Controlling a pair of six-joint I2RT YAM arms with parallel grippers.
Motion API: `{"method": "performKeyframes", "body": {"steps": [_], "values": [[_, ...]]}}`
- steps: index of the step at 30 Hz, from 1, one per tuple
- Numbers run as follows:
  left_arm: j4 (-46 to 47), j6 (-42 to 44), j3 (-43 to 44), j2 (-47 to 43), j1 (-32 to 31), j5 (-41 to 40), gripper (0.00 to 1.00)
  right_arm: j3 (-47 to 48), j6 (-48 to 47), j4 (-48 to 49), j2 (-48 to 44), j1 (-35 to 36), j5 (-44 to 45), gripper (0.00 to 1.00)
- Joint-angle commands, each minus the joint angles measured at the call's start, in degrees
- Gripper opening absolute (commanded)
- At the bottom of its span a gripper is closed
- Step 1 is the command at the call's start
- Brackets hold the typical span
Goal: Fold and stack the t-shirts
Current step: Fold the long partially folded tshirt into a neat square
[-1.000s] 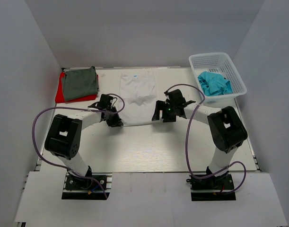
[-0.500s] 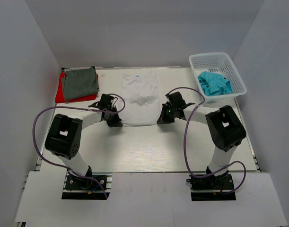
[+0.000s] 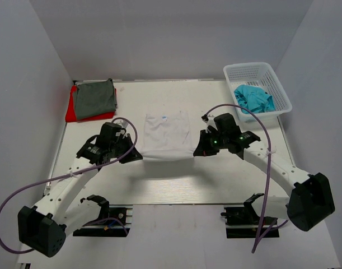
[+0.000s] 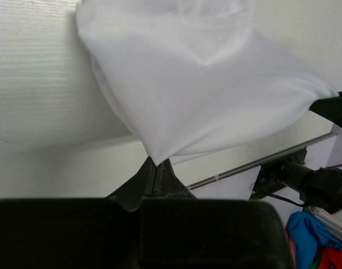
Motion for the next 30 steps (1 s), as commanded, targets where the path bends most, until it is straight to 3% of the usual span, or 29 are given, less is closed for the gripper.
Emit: {"method": "performKeyframes", "body": {"steps": [1,6,12,30], "values": [[-3.4,0.2,3.6,-1.8,-0.2,0.3,0.00,2.0,-4.5,-3.8,-1.7,-0.3,-2.6,0.00],[1.0,0.8,7.5,1.8,-0.2,-4.2,0.00,8.9,-3.4,-3.3,1.6,-1.0,3.9,0.00],[7.6,2.8,13.3,4.3,1.4,-12.5,0.00,15.0,-1.5,0.1,7.3,-3.0,5.6,0.00],[14.9,5.1,23.1,24.7,2.5,-16.8,0.00,25.5,-1.5,2.4,19.0,-9.0,2.2,0.00]]}}
